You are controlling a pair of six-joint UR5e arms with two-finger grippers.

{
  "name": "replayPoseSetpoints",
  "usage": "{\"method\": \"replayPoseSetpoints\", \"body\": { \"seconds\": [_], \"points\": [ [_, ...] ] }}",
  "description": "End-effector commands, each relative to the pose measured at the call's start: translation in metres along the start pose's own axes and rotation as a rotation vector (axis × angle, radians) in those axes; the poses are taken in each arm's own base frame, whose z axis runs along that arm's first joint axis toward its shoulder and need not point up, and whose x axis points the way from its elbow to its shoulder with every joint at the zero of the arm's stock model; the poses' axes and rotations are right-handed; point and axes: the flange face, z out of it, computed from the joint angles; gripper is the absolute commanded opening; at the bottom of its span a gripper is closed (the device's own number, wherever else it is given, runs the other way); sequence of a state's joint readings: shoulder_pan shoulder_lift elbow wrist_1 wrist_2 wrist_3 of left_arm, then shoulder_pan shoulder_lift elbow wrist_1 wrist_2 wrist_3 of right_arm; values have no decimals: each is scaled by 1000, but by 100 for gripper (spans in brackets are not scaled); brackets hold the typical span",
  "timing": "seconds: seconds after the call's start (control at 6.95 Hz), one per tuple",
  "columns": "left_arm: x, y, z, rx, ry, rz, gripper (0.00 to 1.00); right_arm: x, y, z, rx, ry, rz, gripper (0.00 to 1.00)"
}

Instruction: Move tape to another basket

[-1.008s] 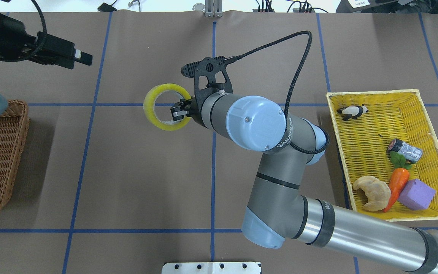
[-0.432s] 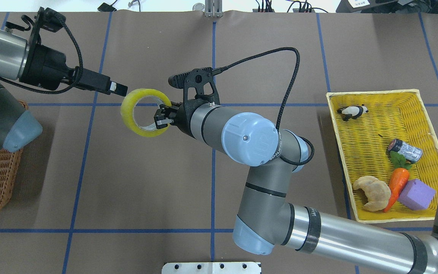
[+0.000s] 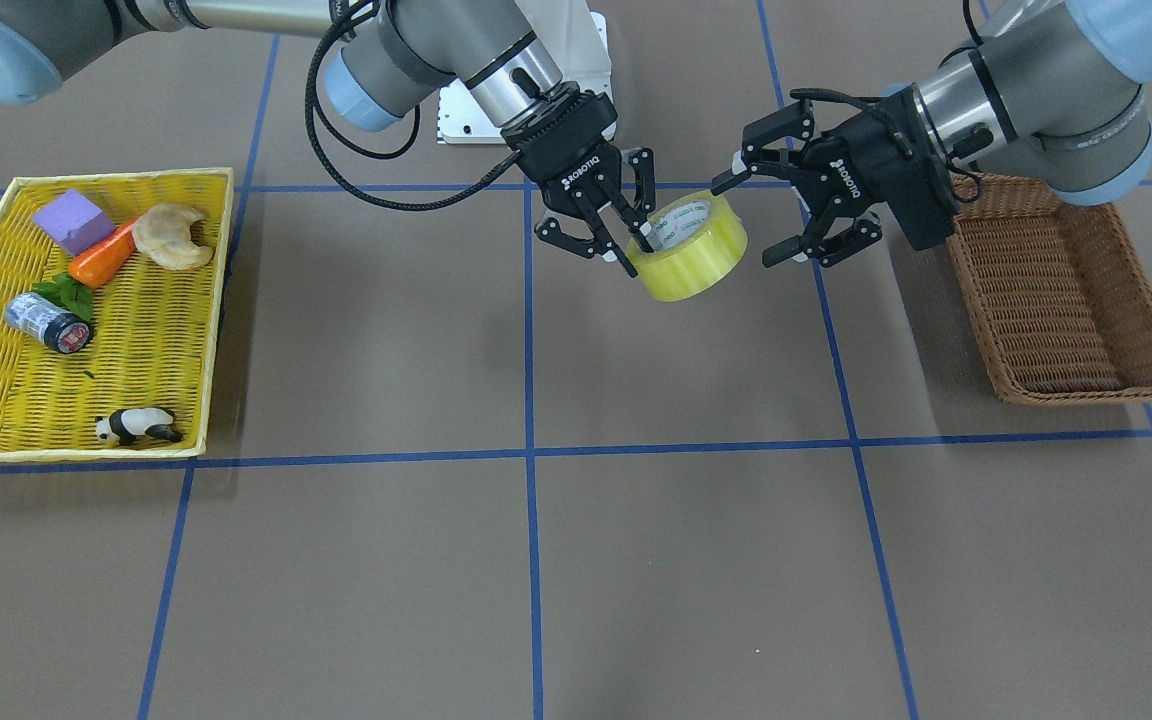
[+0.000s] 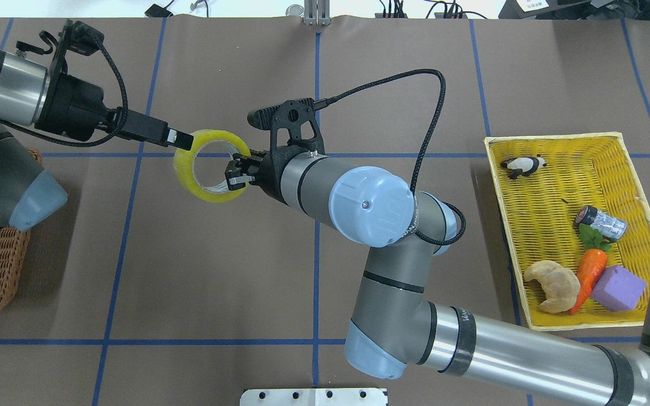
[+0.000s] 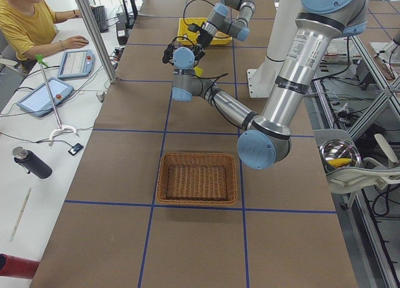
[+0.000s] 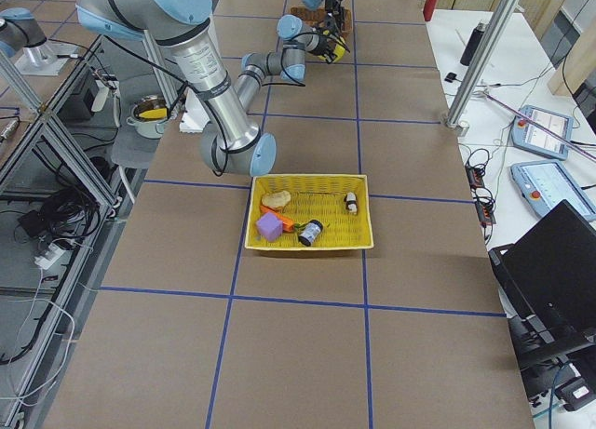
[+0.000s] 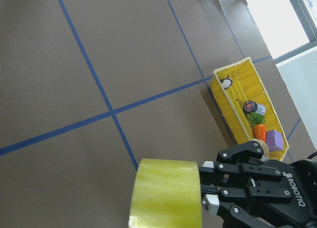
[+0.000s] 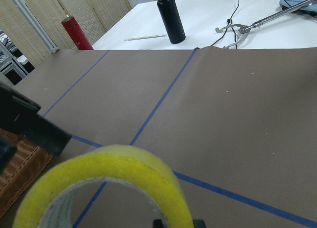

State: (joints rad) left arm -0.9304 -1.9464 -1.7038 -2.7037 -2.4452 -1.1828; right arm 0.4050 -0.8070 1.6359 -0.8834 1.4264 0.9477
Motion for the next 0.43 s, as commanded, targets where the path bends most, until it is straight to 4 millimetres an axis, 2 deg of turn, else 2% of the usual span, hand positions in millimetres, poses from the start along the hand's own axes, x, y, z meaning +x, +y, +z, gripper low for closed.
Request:
{"method": "replayPoseSetpoints", "body": {
  "seconds": [0.0, 0.14, 0.29],
  "points": [
    [-1, 2, 2, -4, 0, -3, 98, -2, -2, -3, 5, -7, 3, 0],
    [-3, 3, 1, -5, -2, -5, 98, -4, -4, -3, 9, -10, 4, 0],
    [-1, 3, 1, -4, 1, -1, 93, -5, -4, -3, 9, -10, 4, 0]
  ]
}}
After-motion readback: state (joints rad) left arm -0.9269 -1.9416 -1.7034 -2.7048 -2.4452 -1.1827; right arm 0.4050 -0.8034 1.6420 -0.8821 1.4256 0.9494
